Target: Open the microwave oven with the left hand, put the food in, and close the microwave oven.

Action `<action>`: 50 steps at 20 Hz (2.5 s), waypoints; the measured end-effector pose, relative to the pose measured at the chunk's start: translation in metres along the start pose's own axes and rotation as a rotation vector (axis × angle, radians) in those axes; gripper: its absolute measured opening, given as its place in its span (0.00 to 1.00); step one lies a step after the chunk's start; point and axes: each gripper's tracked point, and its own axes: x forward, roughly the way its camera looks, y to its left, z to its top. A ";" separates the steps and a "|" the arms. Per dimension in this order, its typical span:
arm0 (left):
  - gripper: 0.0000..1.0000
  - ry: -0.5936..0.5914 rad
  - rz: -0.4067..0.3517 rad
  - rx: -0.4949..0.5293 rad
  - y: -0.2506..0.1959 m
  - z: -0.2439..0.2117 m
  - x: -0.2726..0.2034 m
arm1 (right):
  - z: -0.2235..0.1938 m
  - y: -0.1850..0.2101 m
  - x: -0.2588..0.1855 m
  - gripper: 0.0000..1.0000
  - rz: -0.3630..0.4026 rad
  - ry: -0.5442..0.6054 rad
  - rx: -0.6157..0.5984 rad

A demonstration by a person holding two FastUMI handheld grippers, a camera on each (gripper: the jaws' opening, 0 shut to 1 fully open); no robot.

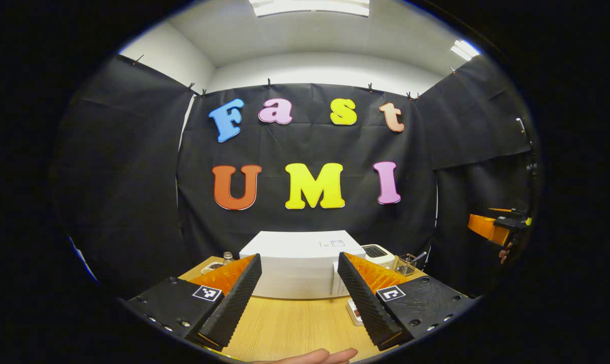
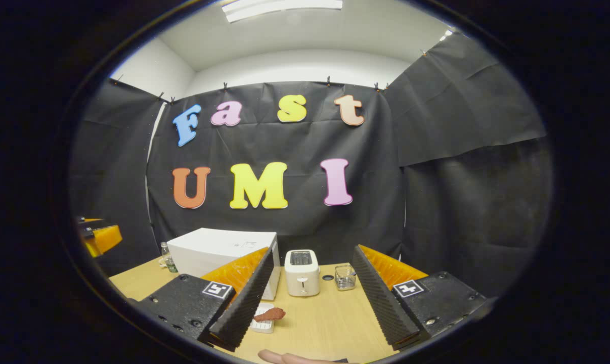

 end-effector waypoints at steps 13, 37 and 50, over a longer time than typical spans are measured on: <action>0.96 0.149 -0.083 -0.016 -0.067 -0.120 0.123 | -0.001 -0.021 -0.006 1.00 -0.017 -0.093 -0.030; 0.29 0.200 -0.004 -0.024 -0.094 -0.252 0.288 | 0.004 -0.060 -0.045 0.90 -0.026 -0.252 -0.109; 0.07 0.223 -0.022 -0.068 -0.093 -0.247 0.268 | -0.006 -0.074 -0.051 1.00 -0.041 -0.218 -0.093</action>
